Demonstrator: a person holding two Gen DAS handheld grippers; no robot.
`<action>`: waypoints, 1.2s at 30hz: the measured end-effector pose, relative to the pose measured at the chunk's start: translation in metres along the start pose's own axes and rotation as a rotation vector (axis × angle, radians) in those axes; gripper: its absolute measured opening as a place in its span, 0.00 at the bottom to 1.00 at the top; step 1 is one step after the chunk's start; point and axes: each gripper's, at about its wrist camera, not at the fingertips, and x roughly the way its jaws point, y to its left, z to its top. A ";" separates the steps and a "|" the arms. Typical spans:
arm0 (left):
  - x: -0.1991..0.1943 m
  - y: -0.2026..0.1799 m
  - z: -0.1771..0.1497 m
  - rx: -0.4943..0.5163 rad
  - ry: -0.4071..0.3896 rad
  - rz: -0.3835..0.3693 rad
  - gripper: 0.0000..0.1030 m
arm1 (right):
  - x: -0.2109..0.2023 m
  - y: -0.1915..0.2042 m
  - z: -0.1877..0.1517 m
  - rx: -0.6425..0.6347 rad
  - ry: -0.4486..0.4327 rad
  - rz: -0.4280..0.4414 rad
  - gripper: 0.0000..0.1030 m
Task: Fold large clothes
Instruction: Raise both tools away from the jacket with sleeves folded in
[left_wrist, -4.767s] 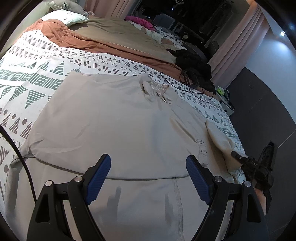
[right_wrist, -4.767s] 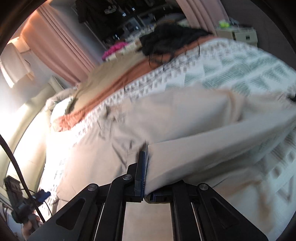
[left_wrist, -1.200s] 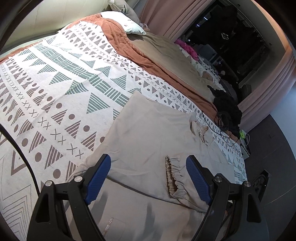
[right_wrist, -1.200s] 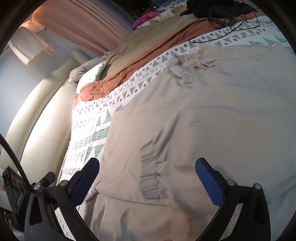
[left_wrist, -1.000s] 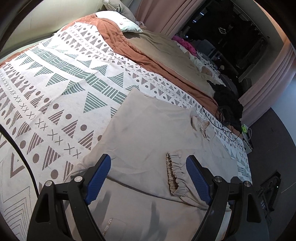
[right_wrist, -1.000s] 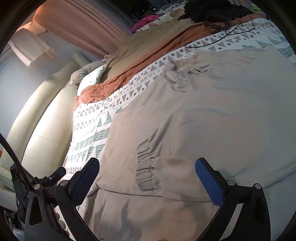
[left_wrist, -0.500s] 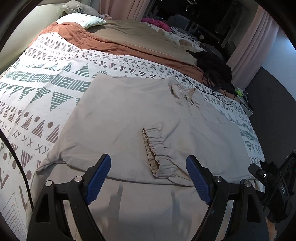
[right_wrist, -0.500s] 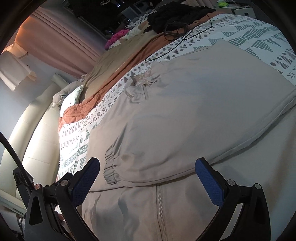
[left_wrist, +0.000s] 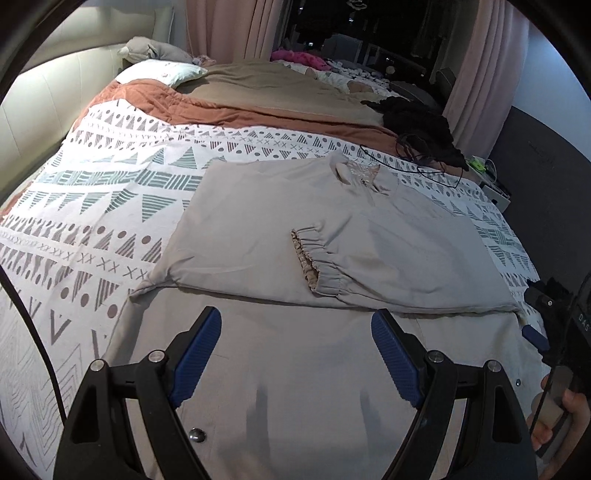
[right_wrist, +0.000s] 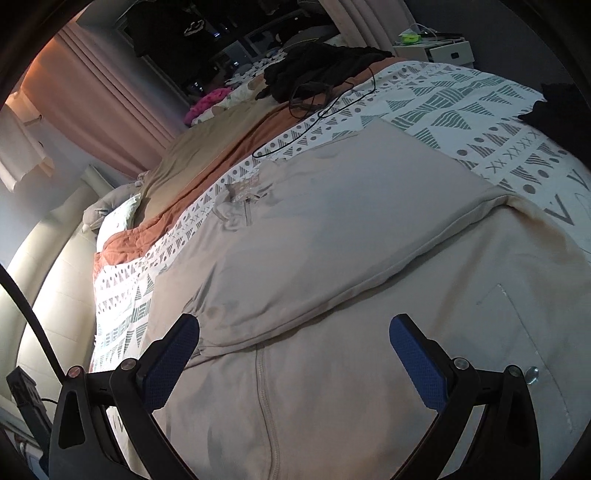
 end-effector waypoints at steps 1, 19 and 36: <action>-0.010 0.000 -0.002 0.009 -0.019 0.002 0.82 | -0.010 0.001 -0.004 -0.010 -0.002 -0.017 1.00; -0.157 0.023 -0.053 0.005 -0.185 -0.015 0.82 | -0.210 -0.028 -0.068 -0.112 -0.221 -0.103 1.00; -0.257 0.075 -0.127 -0.023 -0.260 0.039 0.82 | -0.325 -0.085 -0.130 -0.094 -0.225 -0.175 1.00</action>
